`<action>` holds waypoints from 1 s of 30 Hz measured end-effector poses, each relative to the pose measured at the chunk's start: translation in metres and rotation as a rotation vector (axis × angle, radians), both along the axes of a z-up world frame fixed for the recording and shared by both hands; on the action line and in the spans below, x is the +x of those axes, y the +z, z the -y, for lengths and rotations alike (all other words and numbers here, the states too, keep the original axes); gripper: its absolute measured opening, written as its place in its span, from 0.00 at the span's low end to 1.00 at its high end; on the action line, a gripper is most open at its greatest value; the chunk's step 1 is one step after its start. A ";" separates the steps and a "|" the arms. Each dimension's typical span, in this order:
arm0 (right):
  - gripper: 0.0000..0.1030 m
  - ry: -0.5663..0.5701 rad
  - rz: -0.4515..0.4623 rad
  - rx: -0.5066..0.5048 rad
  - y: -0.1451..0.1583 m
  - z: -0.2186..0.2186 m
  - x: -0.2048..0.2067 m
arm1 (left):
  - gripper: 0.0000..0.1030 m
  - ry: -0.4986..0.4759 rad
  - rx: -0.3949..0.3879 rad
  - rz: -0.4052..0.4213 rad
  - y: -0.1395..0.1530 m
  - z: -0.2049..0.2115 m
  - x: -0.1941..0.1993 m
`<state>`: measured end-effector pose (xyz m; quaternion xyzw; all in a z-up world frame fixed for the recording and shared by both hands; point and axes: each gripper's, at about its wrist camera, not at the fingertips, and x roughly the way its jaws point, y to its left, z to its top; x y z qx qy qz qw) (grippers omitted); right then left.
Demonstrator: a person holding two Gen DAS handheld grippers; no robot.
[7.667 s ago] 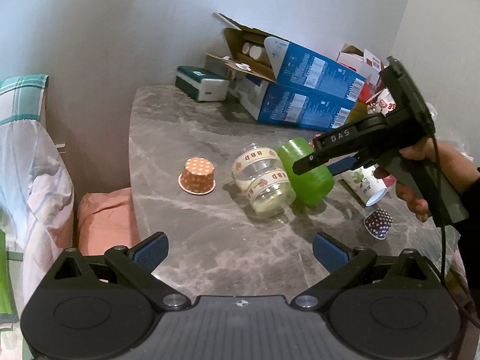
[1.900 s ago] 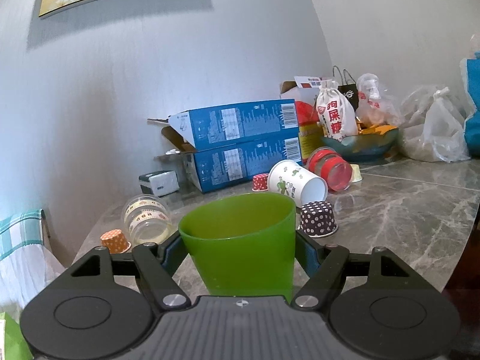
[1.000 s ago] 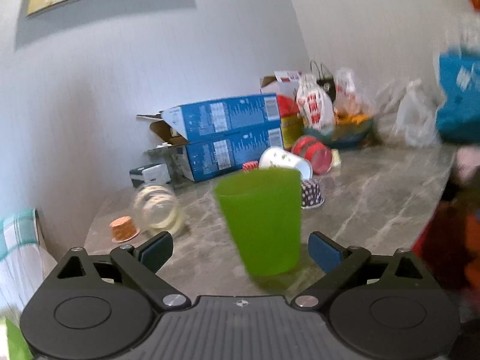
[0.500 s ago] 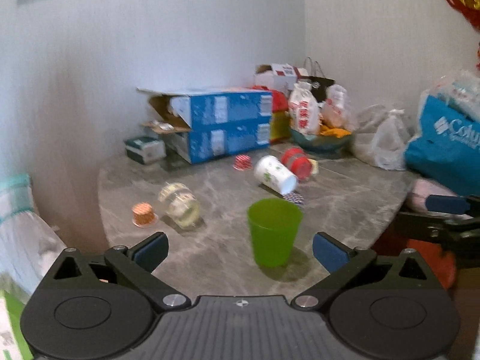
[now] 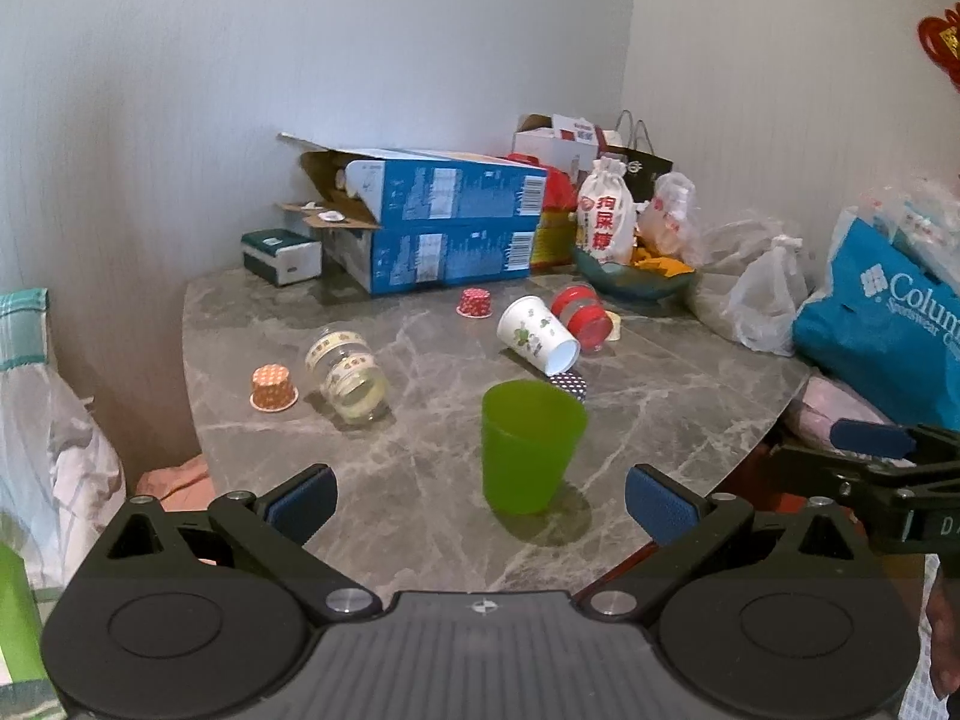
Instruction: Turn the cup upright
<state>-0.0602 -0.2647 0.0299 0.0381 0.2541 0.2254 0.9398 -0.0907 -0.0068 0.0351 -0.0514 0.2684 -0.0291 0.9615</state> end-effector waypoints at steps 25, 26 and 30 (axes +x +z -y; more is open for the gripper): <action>0.99 0.010 0.006 0.012 0.006 0.009 -0.014 | 1.00 -0.005 0.017 -0.002 0.002 0.006 -0.010; 0.99 0.010 0.006 0.013 0.006 0.009 -0.014 | 1.00 -0.006 0.018 0.000 0.002 0.007 -0.010; 0.99 0.018 0.004 0.020 0.007 0.010 -0.016 | 1.00 -0.008 0.017 0.003 0.003 0.007 -0.010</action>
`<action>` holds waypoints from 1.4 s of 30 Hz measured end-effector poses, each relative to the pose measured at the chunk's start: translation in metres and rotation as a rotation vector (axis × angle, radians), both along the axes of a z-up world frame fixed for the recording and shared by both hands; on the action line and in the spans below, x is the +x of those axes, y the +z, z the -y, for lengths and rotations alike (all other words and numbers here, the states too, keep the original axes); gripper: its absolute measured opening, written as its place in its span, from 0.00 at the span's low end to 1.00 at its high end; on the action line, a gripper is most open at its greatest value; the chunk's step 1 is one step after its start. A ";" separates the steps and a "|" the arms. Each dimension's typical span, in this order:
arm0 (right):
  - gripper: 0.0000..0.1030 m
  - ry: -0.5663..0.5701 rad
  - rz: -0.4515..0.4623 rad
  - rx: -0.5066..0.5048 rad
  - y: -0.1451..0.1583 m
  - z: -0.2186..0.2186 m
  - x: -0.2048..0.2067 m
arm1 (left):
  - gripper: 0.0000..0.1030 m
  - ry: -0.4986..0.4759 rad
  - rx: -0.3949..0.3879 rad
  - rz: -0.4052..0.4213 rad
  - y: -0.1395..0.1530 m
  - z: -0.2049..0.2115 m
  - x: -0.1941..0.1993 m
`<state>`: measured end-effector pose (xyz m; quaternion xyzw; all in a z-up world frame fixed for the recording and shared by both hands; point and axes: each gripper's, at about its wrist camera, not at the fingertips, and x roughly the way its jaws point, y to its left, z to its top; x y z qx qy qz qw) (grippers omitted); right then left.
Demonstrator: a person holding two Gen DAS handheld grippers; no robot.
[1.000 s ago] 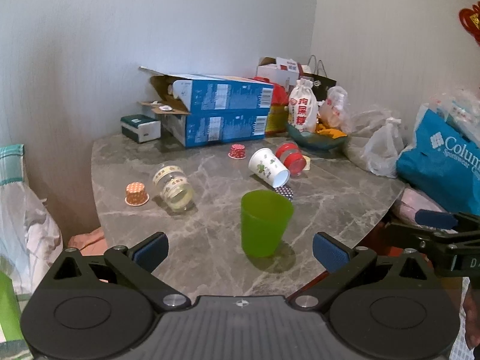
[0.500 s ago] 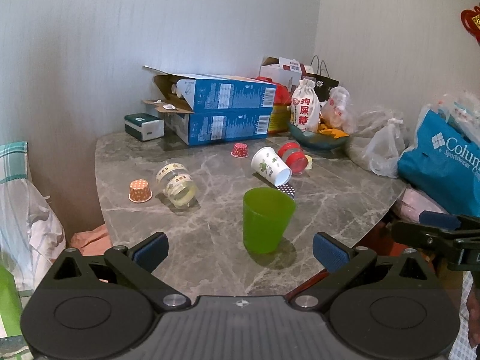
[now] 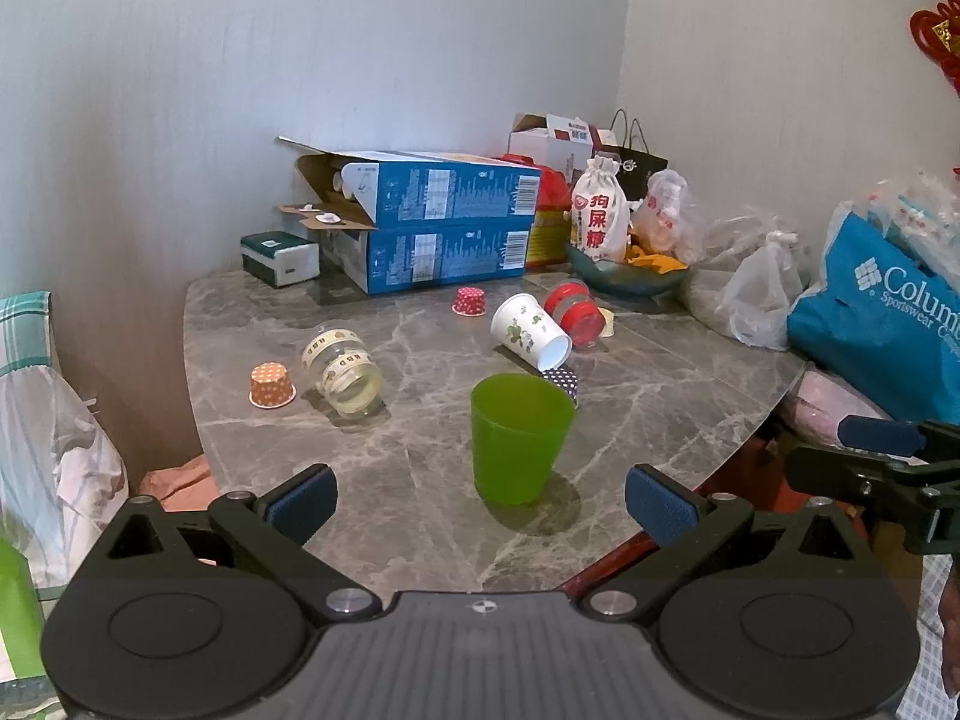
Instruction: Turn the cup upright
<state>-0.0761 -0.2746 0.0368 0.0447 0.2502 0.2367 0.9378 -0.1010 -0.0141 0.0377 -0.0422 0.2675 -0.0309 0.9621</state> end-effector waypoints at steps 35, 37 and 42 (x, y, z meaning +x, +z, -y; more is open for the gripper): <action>0.99 0.019 -0.015 -0.021 -0.001 -0.005 0.000 | 1.00 -0.012 -0.006 -0.022 -0.008 0.002 0.005; 0.99 0.018 -0.015 -0.021 -0.001 -0.005 0.001 | 1.00 -0.013 -0.005 -0.022 -0.008 0.002 0.005; 0.99 0.019 -0.022 -0.020 -0.002 -0.005 0.001 | 1.00 -0.017 -0.002 -0.019 -0.008 0.002 0.009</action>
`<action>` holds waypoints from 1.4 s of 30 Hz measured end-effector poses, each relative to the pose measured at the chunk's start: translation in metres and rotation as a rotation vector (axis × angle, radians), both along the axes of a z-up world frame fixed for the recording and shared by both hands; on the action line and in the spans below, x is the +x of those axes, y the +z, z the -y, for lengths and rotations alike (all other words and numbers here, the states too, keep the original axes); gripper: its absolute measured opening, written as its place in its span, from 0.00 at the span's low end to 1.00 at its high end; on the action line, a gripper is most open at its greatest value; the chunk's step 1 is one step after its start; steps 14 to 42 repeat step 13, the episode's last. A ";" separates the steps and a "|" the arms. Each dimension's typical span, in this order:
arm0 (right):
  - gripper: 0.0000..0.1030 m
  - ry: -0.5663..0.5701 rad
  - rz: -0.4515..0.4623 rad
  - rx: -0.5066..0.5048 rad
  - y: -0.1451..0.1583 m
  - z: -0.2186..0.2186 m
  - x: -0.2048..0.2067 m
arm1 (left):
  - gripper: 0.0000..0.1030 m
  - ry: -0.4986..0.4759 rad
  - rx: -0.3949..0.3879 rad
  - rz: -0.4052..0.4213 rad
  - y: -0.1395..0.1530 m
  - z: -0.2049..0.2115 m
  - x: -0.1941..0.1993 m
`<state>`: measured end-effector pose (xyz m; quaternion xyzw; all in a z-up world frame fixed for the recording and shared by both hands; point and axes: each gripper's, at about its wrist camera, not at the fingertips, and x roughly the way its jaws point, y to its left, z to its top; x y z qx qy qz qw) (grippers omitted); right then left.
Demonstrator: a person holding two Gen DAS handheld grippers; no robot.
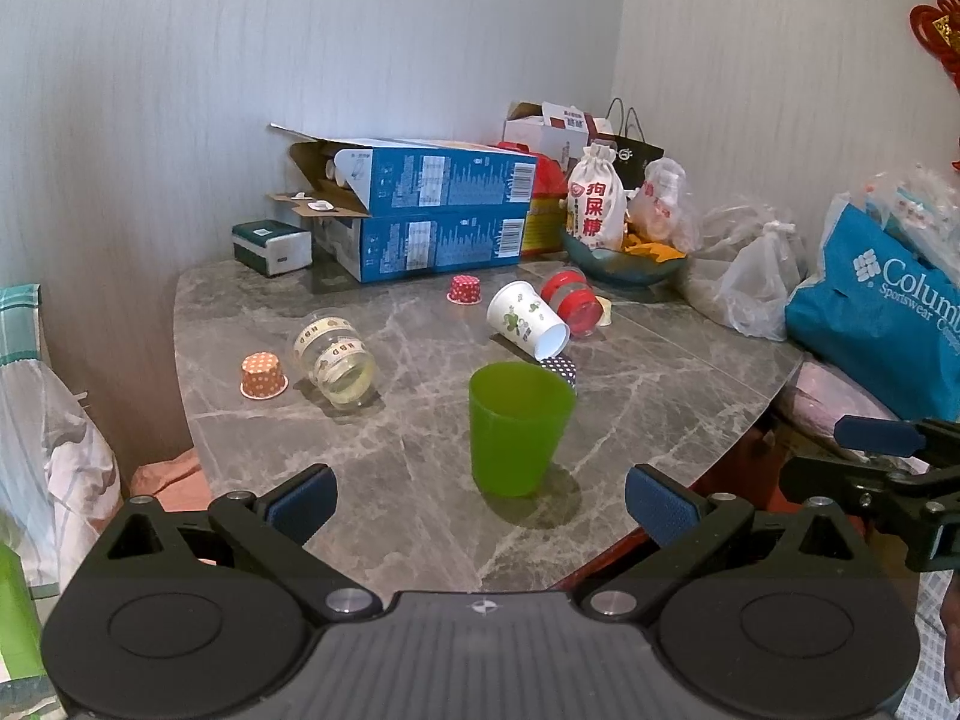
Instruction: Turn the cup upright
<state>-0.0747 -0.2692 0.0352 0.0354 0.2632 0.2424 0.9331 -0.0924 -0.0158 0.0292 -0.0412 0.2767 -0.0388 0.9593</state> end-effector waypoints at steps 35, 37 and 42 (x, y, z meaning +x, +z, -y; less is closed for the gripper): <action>0.99 0.000 -0.022 0.004 -0.007 -0.006 0.013 | 1.00 -0.003 0.018 0.011 -0.002 -0.002 0.011; 0.99 0.000 -0.022 0.004 -0.007 -0.006 0.013 | 1.00 -0.003 0.018 0.011 -0.002 -0.002 0.011; 0.99 0.000 -0.022 0.004 -0.007 -0.006 0.013 | 1.00 -0.003 0.018 0.011 -0.002 -0.002 0.011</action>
